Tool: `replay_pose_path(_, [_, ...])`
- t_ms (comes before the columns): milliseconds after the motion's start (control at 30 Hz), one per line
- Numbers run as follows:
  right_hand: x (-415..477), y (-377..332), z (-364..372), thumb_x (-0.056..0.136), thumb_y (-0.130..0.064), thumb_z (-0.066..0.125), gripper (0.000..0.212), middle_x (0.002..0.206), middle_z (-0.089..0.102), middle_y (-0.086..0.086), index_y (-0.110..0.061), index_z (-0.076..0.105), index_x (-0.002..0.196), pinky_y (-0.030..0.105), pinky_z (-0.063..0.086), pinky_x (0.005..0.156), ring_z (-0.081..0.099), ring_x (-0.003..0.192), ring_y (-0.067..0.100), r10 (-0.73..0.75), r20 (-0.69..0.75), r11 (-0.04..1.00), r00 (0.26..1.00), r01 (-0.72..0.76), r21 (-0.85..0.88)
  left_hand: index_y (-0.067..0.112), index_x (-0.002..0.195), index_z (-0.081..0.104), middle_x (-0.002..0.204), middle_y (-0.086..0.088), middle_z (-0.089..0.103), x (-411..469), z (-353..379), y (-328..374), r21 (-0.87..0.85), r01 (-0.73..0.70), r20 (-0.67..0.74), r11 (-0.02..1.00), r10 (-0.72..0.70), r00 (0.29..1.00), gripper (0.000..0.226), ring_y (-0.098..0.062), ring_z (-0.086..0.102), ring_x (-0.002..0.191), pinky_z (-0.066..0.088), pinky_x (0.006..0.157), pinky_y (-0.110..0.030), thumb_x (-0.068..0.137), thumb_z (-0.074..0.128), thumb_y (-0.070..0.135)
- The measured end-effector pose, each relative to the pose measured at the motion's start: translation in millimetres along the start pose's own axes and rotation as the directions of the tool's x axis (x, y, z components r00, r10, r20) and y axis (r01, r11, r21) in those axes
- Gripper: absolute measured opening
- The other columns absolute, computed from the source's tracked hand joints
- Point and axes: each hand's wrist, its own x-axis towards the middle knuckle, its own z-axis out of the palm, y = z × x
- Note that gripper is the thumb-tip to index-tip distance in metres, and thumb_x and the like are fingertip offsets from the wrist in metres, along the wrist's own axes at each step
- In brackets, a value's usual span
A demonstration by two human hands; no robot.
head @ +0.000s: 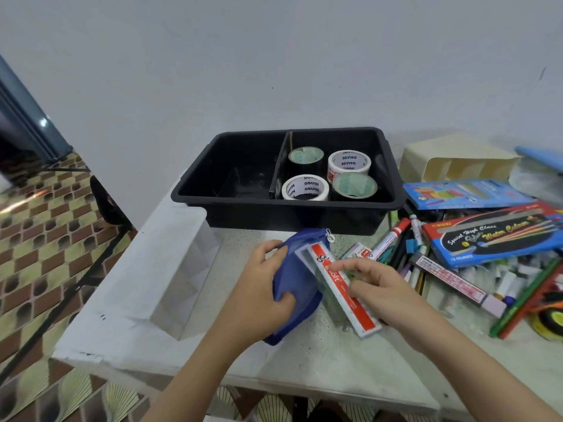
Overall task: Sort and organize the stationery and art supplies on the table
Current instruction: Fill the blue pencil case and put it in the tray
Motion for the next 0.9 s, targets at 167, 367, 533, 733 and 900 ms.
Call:
replay_pose_path(167, [13.4, 1.4, 25.0, 0.092, 0.001, 0.054, 0.034, 0.099, 0.069, 0.006, -0.02, 0.056, 0.118, 0.02, 0.054, 0.062, 0.068, 0.075, 0.01, -0.045, -0.084, 0.986, 0.995, 0.058, 0.156, 0.024, 0.143, 0.034, 0.13, 0.033, 0.023, -4.5, 7.0, 3.9, -0.117, -0.027, 0.033, 0.993, 0.031, 0.999, 0.064, 0.025, 0.021, 0.119, 0.038, 0.086, 0.0, 0.086, 0.06, 0.008])
replay_pose_path(367, [32.1, 8.0, 55.3, 0.098, -0.008, 0.04, 0.038, 0.118, 0.062, 0.007, -0.018, 0.045, 0.134, 0.039, 0.051, 0.093, 0.061, 0.108, 0.022, -0.115, -0.054, 0.99, 0.992, 0.11, -0.088, 0.027, 0.138, 0.041, 0.132, 0.029, 0.03, -5.0, 7.3, -0.5, -0.223, -0.036, 0.035, 0.974, 0.044, 0.998, 0.057, 0.013, 0.029, 0.125, 0.044, 0.097, -0.015, 0.088, 0.052, 0.003])
replay_pose_path(533, [29.5, 7.3, 61.7, 0.095, -0.013, 0.05, 0.03, 0.094, 0.064, 0.002, -0.019, 0.048, 0.124, 0.022, 0.047, 0.069, 0.062, 0.087, 0.019, -0.31, -0.055, 0.877, 0.949, 0.263, -0.403, 0.024, 0.137, 0.045, 0.131, 0.035, 0.029, -5.0, 9.3, -10.7, -0.104, -0.1, -0.044, 0.99, 0.095, 0.994, 0.054, 0.015, 0.028, 0.125, 0.035, 0.102, -0.011, 0.085, 0.051, 0.011])
replay_pose_path(733, [23.0, 6.7, 48.5, 0.088, -0.033, 0.06, 0.022, 0.071, 0.058, -0.01, -0.022, 0.06, 0.108, 0.026, 0.041, 0.057, 0.055, 0.069, 0.009, -0.4, -0.031, 0.707, 0.916, 0.287, -0.646, 0.011, 0.134, 0.05, 0.135, 0.006, 0.048, -0.5, 7.0, -22.9, 0.209, -0.148, -0.161, 0.967, 0.183, 0.97, 0.049, 0.009, 0.033, 0.115, 0.037, 0.094, -0.014, 0.085, 0.05, 0.017])
replay_pose_path(900, [17.8, 14.6, 11.2, 0.089, -0.026, 0.055, 0.02, 0.077, 0.059, -0.015, -0.029, 0.069, 0.103, 0.02, 0.043, 0.065, 0.053, 0.072, 0.0, -0.426, -0.043, 0.703, 0.904, 0.3, -0.645, 0.011, 0.1, 0.071, 0.107, -0.001, 0.069, 11.5, -3.1, -30.4, 0.417, -0.291, -0.106, 0.861, 0.364, 0.925, 0.033, -0.015, 0.06, 0.095, 0.044, 0.083, -0.026, 0.083, 0.044, 0.02])
